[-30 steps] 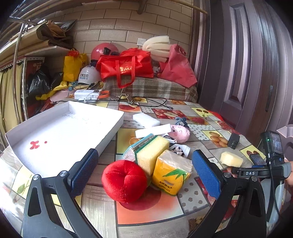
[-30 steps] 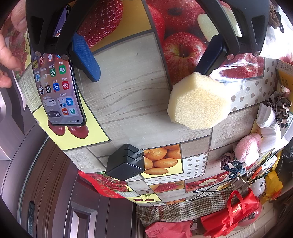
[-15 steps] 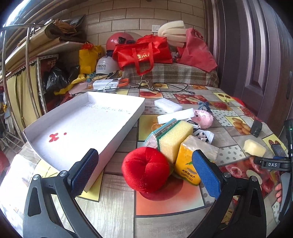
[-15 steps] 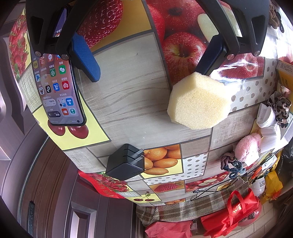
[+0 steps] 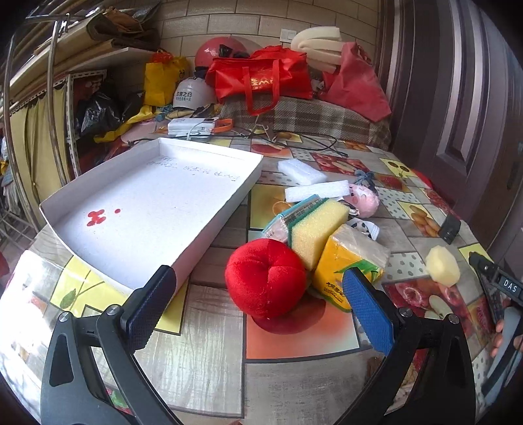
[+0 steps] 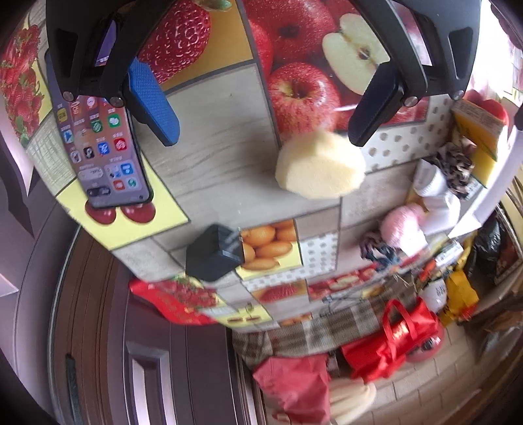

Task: Organize soft objects
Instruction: 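Move left gripper to braided rope toy while right gripper approaches yellow sponge, then close left gripper on rope toy while right gripper closes on sponge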

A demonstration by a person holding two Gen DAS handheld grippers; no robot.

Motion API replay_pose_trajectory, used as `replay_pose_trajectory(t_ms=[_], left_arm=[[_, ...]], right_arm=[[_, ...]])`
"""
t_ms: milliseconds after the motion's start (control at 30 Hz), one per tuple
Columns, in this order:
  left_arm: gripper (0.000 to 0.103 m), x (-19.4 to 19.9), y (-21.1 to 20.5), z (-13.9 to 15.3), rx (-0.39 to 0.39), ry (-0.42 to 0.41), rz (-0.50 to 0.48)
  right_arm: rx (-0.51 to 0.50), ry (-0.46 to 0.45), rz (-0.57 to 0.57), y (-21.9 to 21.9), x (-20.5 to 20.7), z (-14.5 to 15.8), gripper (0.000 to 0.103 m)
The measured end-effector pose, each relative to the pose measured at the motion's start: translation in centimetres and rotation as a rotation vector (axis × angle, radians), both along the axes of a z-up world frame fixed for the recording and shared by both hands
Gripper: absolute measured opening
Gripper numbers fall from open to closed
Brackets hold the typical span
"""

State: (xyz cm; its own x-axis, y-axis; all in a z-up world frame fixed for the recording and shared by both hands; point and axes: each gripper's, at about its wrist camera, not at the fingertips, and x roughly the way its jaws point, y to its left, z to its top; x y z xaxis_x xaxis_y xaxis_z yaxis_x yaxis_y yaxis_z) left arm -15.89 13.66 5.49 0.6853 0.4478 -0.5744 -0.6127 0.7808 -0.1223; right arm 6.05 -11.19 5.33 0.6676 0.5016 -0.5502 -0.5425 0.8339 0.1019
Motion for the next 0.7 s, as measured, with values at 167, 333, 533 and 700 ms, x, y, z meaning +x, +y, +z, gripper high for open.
replay_pose_trajectory(t_ms=[167, 333, 533, 700], left_arm=[[0.103, 1.1, -2.7, -0.3, -0.072, 0.065, -0.252], [0.103, 3.1, -6.1, -2.1, -0.069, 0.230, -0.397], [0.103, 4.7, -8.1, -4.2, -0.068, 0.373, -0.472], [0.095, 5.3, -8.3, -4.8, -0.055, 0.410, -0.482]], right_arm=[[-0.019, -0.173, 0.274, 0.4, -3.5, 1.6, 0.103], [-0.091, 0.069, 0.275, 2.2, -0.4, -0.2, 0.103], [-0.207, 0.094, 0.294, 5.0, 1.3, -1.3, 0.103], [-0.297, 0.133, 0.314, 7.2, 2.2, -3.2, 0.095]])
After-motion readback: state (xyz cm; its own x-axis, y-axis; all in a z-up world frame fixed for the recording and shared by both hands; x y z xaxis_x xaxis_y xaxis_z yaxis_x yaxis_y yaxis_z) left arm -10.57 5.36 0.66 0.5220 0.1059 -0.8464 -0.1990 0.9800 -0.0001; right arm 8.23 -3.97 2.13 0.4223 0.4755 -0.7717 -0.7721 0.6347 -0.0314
